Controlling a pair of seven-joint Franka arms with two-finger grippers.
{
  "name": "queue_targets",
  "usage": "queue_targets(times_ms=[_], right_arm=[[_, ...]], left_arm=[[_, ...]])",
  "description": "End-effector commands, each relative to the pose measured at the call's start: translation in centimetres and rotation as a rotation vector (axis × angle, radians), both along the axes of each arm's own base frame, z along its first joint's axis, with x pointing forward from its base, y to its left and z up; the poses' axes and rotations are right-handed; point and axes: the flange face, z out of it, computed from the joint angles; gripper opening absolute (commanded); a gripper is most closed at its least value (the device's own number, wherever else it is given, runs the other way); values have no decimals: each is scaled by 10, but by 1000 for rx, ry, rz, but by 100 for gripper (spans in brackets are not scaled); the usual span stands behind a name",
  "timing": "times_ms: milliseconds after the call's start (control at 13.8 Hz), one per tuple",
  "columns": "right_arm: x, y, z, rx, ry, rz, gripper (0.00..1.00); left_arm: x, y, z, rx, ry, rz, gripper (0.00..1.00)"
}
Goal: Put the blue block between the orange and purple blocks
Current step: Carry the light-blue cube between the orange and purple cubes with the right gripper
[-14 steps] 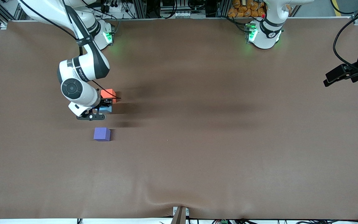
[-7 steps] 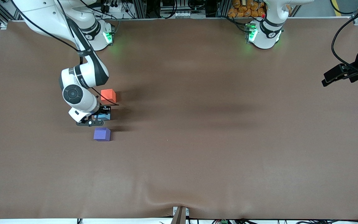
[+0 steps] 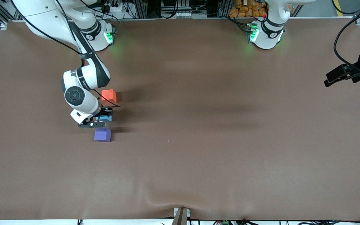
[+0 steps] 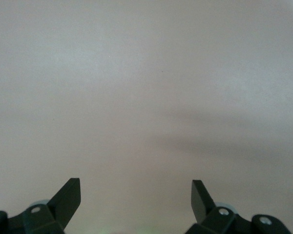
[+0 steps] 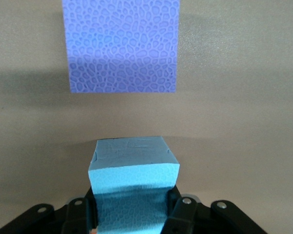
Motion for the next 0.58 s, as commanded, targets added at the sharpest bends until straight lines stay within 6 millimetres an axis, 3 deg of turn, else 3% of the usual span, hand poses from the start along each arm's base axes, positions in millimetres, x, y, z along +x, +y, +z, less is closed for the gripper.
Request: queue_targets(times_ms=[0,145,217,362,507], right_arm=[[2,4,-3,-6,-20,12,17],[3,5,-1,-5,-24,14,47],[3,8,-1,-5,-24,14,96],[3,8,2,-6,-24,17,100],[7,9,20,-6,-42,15,100]], left_arm=[[-1,2,3,3,-11,-18,100],[-1,1,3,3,-8,-19,100],[-1,1,3,3,-8,-21,100],[-1,1,3,5,-9,-21,100],[-1,1,4,8,-12,-21,100]])
